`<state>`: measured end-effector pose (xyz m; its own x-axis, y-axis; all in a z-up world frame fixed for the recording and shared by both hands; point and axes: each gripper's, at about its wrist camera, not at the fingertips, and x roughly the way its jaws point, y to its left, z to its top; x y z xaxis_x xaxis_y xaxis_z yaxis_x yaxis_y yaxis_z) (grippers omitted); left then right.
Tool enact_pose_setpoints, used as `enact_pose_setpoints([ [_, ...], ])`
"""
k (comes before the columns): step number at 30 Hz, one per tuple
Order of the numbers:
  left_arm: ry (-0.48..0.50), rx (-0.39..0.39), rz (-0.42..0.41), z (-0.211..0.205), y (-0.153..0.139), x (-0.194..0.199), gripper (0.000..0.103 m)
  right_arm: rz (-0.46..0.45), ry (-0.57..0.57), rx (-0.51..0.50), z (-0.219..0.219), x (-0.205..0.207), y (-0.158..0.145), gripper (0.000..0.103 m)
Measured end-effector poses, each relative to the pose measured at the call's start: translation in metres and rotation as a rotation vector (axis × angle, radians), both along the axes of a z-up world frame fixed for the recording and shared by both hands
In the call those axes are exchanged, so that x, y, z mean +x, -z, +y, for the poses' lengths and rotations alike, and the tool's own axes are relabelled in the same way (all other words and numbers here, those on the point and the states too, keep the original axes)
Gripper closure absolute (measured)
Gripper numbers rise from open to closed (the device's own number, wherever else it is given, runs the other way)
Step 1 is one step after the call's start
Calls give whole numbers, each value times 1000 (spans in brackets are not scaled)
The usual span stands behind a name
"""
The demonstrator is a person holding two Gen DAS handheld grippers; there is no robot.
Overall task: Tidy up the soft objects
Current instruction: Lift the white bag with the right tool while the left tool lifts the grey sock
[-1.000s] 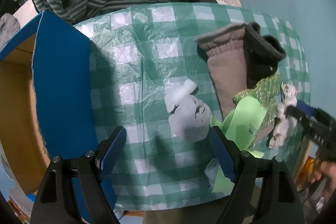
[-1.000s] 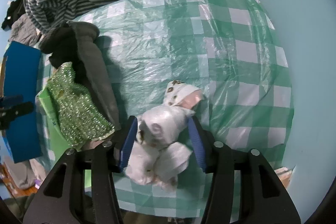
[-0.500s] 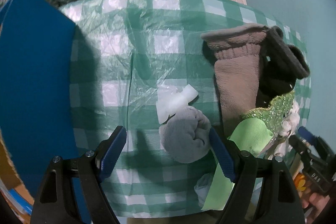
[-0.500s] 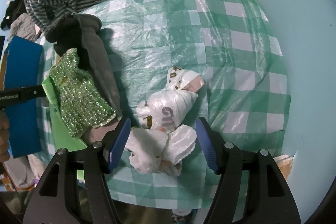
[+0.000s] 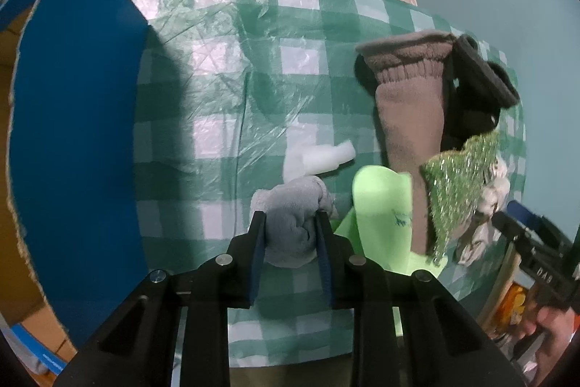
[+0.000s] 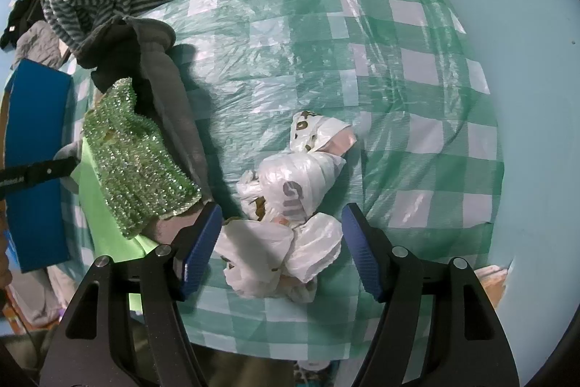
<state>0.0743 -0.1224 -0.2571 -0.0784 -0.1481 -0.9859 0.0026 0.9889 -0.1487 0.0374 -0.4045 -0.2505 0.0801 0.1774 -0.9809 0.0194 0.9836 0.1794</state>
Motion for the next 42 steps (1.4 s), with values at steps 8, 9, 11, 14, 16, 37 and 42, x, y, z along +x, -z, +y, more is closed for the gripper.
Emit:
enact_pose_setpoints([
  [8, 40, 52, 8, 1, -4, -10, 51, 9, 12, -3, 4, -4, 3, 33],
  [9, 41, 51, 1, 1, -5, -12, 47, 11, 13, -3, 4, -5, 3, 33],
  [11, 46, 58, -18, 0, -6, -13, 40, 12, 14, -3, 5, -6, 4, 33],
  [14, 58, 68, -15, -3, -4, -14, 37, 13, 12, -6, 7, -7, 3, 33],
  [16, 68, 82, -15, -4, -2, -16, 35, 13, 15, -7, 7, -7, 4, 33],
  [37, 163, 116, -31, -10, 37, -18, 74, 33, 3, -75, 14, -13, 33, 49],
  [42, 177, 122, -61, -15, 26, -20, 77, 24, 11, -36, 10, -17, 33, 71],
])
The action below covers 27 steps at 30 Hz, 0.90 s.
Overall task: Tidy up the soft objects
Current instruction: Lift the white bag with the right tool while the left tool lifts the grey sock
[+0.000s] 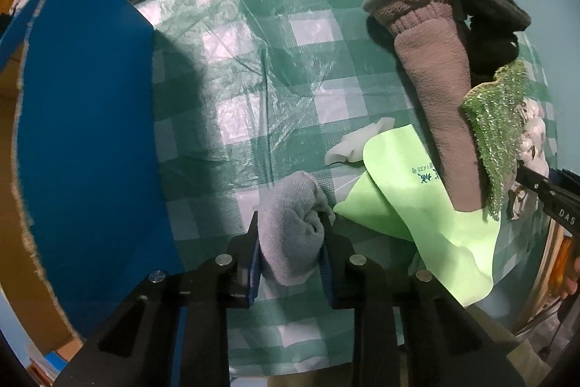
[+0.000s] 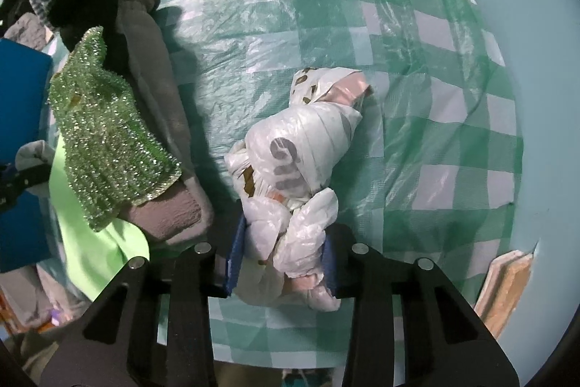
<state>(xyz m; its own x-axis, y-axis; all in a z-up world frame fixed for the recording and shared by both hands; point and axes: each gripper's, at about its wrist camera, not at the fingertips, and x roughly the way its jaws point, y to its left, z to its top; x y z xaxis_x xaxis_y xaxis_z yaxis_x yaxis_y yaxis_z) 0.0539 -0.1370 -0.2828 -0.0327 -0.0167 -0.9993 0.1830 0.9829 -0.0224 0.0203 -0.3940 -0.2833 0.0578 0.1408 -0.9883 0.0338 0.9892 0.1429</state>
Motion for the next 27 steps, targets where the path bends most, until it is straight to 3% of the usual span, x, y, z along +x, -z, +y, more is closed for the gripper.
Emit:
enact_pose_setpoints([
  [15, 56, 12, -93, 9, -67, -12, 77, -87, -5, 51, -5, -12, -55, 75],
  [27, 94, -9, -166, 21, -108, -26, 77, -142, -31, 70, 20, -12, -94, 76],
])
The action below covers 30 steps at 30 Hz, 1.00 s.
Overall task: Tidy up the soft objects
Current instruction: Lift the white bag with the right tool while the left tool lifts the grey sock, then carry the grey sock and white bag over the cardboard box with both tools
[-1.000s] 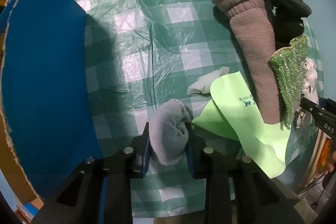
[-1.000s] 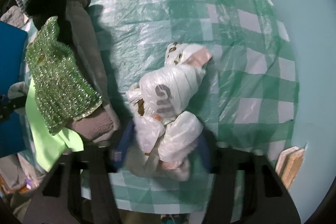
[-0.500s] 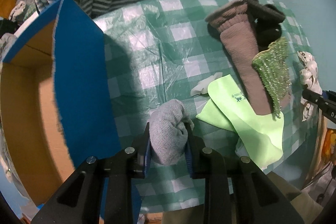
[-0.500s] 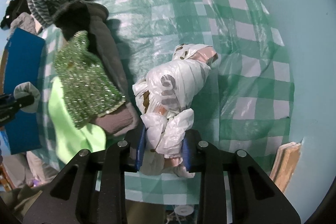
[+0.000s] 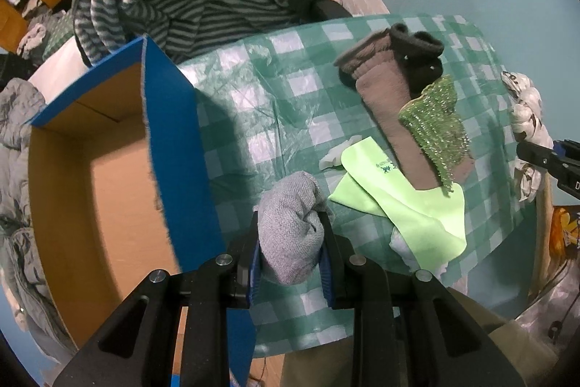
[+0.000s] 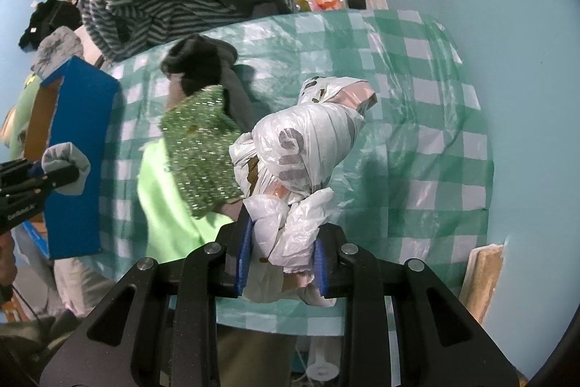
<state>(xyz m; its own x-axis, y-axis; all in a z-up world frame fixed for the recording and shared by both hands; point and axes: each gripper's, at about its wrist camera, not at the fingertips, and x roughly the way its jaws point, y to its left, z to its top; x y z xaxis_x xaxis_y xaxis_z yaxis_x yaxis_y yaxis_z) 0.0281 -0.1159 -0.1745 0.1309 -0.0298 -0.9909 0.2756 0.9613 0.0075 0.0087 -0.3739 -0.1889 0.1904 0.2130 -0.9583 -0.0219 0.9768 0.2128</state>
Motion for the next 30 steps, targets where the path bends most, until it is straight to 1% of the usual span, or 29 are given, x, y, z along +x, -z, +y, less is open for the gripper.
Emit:
enact_pose_setpoints([
  [10, -6, -3, -62, 16, -30, -6, 77, -57, -58, 4, 32, 1, -34, 76],
  [19, -30, -8, -92, 33, -53, -12, 77, -97, -135, 13, 62, 4, -58, 76],
  [30, -83, 2, -127, 62, -70, -19, 77, -142, -257, 31, 111, 12, -80, 76],
])
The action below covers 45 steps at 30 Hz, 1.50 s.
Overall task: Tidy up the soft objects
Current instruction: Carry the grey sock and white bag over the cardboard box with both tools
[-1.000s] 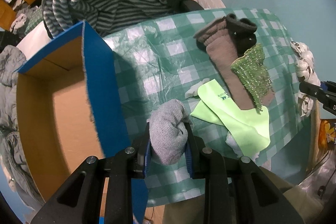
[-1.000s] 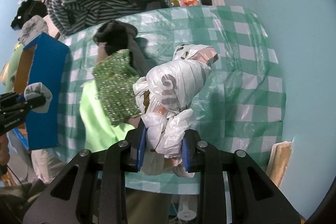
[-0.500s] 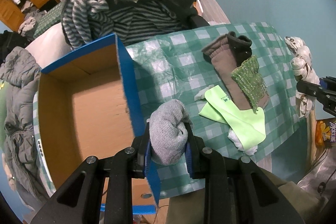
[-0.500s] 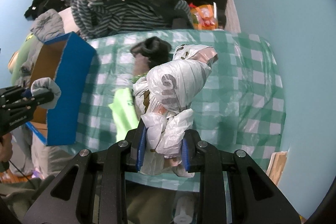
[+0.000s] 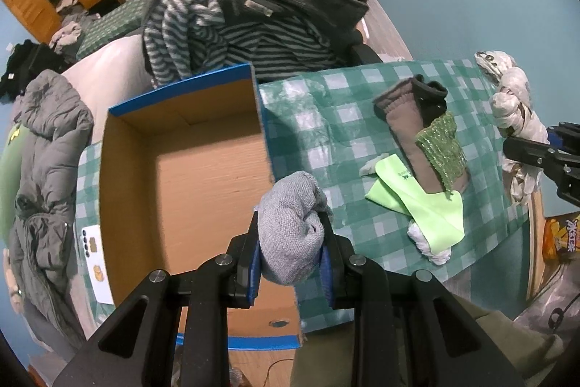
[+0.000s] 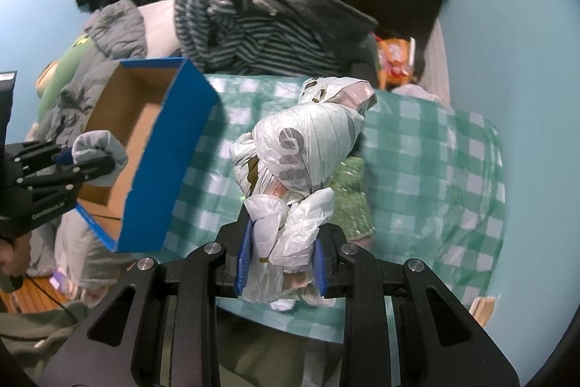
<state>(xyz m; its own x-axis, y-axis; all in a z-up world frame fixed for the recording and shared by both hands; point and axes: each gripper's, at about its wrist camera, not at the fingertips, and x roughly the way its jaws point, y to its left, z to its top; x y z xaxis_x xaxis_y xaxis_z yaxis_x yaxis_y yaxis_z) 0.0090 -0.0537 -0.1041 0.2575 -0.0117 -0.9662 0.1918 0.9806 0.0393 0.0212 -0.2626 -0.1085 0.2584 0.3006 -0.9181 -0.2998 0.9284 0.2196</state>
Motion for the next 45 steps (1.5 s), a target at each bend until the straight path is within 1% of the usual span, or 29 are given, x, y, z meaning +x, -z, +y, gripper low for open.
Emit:
enact_pose_setpoints([
  [9, -66, -2, -16, 30, -7, -8, 77, -21, -106, 9, 44, 6, -12, 76],
  [20, -131, 15, -13, 70, -3, -12, 77, -28, -205, 23, 97, 18, -16, 76],
  [34, -201, 21, 3, 121, 10, -8, 77, -12, -345, 27, 173, 30, -9, 76],
  [45, -226, 28, 35, 149, 27, -1, 77, 16, -431, 10, 229, 40, 6, 76],
])
